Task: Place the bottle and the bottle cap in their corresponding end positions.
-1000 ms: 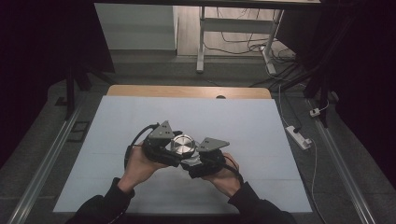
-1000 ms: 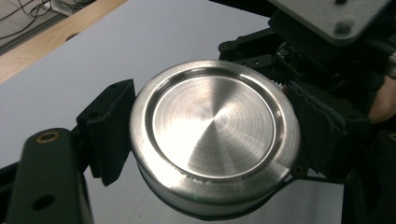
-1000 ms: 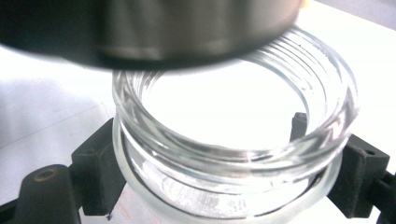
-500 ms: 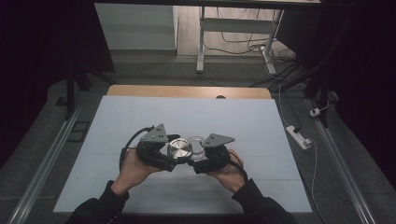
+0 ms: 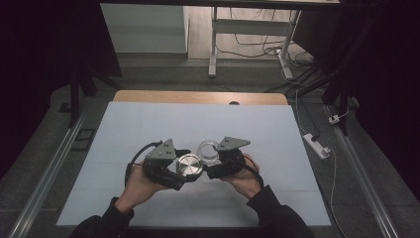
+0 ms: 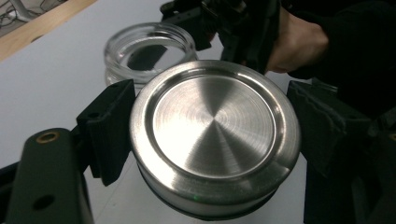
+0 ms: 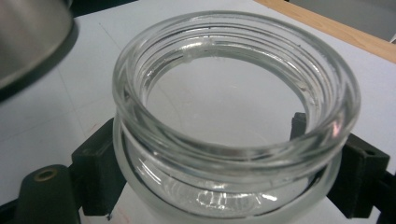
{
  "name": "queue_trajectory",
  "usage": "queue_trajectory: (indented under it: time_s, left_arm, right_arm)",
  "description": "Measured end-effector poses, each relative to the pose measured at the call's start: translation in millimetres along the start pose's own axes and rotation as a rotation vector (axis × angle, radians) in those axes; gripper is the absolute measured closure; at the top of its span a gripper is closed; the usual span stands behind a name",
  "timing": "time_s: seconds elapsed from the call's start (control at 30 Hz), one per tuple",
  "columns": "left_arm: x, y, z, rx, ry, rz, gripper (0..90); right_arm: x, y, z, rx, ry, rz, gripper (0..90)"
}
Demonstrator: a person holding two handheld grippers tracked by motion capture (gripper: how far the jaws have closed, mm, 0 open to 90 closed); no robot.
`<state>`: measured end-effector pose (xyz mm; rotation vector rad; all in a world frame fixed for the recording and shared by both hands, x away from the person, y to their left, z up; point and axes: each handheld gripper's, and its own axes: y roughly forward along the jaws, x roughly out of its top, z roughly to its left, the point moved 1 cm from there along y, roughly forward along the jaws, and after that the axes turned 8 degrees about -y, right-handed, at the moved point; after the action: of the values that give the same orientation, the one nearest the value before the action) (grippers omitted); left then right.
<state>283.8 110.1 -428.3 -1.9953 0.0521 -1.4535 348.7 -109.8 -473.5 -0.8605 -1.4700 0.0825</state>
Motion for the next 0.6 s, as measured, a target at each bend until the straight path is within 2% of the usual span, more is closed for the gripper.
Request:
queue_trajectory:
  time_s: [0.27,0.43,0.6]
  left_arm:
    - [-11.9,8.3,-2.8,-0.011,0.017,0.012,20.5]
    - [-18.7,18.7,-5.6,-0.013,0.046,0.028,20.5]
    - [-24.6,26.8,-5.7,-0.013,0.055,0.037,20.5]
  right_arm:
    - [3.1,7.8,-6.4,-0.005,-0.003,0.002,15.1]
    - [6.1,13.2,-13.1,-0.014,0.007,-0.005,15.1]
    - [6.7,18.6,-19.0,-0.022,0.014,-0.005,15.1]
